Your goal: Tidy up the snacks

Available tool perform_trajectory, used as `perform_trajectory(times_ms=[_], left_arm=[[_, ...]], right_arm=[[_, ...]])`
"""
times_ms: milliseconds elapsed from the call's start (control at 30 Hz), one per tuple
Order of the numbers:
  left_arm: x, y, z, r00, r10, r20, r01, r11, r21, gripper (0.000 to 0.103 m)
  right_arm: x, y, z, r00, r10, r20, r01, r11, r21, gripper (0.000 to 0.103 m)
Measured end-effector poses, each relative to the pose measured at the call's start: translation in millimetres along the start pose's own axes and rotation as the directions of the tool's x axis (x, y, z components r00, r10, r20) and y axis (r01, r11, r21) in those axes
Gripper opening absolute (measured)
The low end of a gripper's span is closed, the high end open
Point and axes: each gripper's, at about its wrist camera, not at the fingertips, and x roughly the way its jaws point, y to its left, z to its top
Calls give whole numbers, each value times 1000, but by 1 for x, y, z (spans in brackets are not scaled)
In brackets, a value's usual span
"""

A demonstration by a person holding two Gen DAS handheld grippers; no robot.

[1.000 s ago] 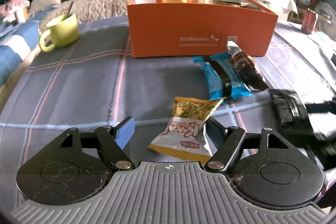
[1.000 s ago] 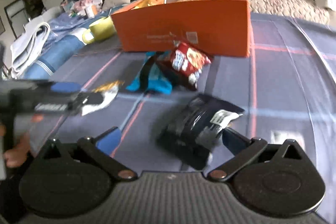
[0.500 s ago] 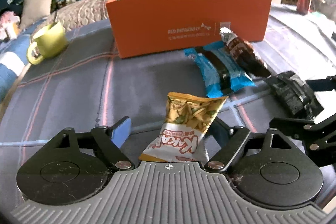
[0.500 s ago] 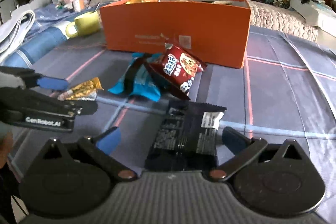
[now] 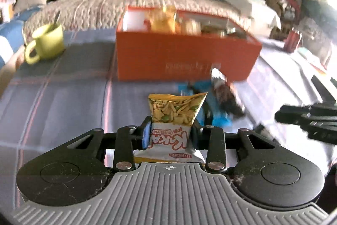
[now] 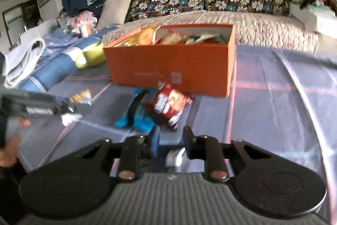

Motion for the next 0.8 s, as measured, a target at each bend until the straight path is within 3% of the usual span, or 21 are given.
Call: perform_trajectory(times_ms=[67, 100, 133, 233, 333, 400, 567, 633, 667, 700, 733, 800], left_arm=[[1, 0, 3, 1000, 11, -1, -11, 1000, 16, 14], [2, -1, -1, 1000, 11, -5, -11, 1000, 25, 17], [4, -1, -6, 1000, 10, -17, -9, 999, 33, 17], [18, -2, -26, 997, 17, -81, -13, 999, 44, 20], [16, -7, -35, 998, 36, -61, -32, 998, 61, 26], [13, -11, -35, 996, 80, -44, -76, 993, 94, 48], [14, -14, -34, 997, 75, -23, -71, 985, 160, 74], [22, -14, -33, 997, 76, -31, -69, 982, 176, 73], [28, -13, -33, 996, 73, -45, -64, 982, 177, 67], [36, -10, -33, 995, 64, -74, -51, 984, 171, 50], [45, -7, -33, 992, 47, -113, -29, 987, 159, 41], [44, -2, -30, 994, 27, -103, -13, 991, 136, 17]], right_arm=[[-5, -5, -6, 1000, 2, 10, -3, 999, 49, 64], [-8, -5, -12, 1000, 4, 4, -4, 998, 68, 87], [-10, -1, -18, 1000, 0, -11, 1, 998, 61, 93], [-7, 16, -30, 998, 3, -61, -2, 1000, 3, 93], [4, 31, -36, 994, 1, -109, -5, 999, -34, 90], [10, 38, -37, 991, -7, -134, -1, 998, -57, 85], [20, 44, -34, 978, -49, -205, 30, 995, -95, 76], [23, 43, -32, 974, -56, -219, 35, 995, -97, 71], [25, 44, -31, 974, -65, -219, 43, 994, -104, 69], [26, 44, -30, 973, -77, -218, 52, 992, -119, 63], [28, 46, -29, 972, -79, -219, 51, 990, -130, 61], [27, 45, -28, 970, -77, -231, 46, 990, -137, 58]])
